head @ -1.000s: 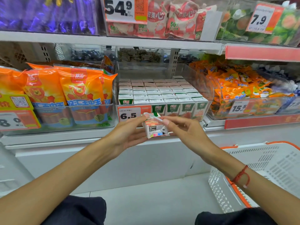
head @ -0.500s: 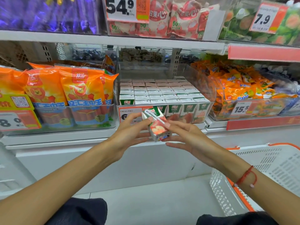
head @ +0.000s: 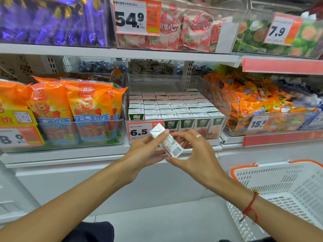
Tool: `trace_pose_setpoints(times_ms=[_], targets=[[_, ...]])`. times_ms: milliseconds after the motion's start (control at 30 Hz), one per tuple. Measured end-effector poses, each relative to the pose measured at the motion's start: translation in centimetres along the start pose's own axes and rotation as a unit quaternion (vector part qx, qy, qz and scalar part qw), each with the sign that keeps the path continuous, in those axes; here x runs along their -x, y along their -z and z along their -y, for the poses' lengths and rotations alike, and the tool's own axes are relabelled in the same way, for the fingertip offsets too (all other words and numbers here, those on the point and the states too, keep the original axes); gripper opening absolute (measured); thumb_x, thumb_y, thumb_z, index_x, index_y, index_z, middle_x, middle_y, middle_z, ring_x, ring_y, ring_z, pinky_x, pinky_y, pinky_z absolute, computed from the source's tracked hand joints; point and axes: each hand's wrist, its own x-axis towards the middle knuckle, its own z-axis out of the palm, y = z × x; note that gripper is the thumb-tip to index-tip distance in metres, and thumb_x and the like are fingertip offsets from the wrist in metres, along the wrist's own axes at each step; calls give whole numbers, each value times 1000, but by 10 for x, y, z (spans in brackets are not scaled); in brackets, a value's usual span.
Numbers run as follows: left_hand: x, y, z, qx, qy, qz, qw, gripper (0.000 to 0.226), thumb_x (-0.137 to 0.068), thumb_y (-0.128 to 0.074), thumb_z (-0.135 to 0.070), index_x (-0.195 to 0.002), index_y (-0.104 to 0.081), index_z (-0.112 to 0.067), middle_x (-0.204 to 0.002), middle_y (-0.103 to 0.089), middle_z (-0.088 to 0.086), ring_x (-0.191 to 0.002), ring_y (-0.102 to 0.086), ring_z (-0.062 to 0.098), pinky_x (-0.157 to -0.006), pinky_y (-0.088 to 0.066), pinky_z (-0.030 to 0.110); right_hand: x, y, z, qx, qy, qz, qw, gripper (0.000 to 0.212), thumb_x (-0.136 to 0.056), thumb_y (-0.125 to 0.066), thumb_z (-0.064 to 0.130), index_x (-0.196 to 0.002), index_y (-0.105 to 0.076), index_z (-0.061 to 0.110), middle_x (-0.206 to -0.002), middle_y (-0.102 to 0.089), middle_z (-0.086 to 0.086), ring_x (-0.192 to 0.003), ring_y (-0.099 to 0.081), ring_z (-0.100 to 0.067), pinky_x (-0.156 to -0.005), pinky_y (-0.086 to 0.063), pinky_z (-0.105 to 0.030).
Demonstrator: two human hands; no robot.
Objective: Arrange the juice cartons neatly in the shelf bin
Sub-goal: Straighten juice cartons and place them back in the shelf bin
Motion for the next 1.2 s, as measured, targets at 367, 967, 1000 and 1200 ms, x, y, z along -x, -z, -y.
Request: trace_pose_setpoints(times_ms=[367,967,1000,1200], targets=[[1,0,-3,-6,-62,31,998,29,-92,-61,-34,-117,-64,-20,-108,-75,-2,-103,-69,10,-89,-55,21,-4,5,-10,-194,-107,15,975,44,-81,-77,18,-119,-63,35,-117,-63,12,-104,-59,3,-84,-49,-15],[1,5,-1,-227,-297,49,926,43,-82,-76,-15,-117,-60,-36,-117,-67,-19,-115,-59,-1,-95,-45,14,-6,27,-7,-171,-25,16,985,48,-75,-80,7,-115,-61,27,-112,-67,10,-100,-63,4,-82,-47,-7],[1,5,0,-225,-297,50,927,43,-82,-75,-15,-117,-60,-35,-118,-67,-18,-115,-59,0,-95,-46,14,-5,27,-7,-169,-26,16,985,48,-76,-80,8,-115,-61,27,-111,-67,12,-100,-63,4,-82,-47,-7],[2,8,-2,-259,-292,65,918,47,-81,-72,-32,-125,-59,-32,-120,-64,-20,-116,-56,-1,-96,-45,14,3,25,-7,-178,-30,16,983,44,-81,-76,7,-118,-60,25,-109,-68,16,-106,-63,-1,-86,-52,-16]])
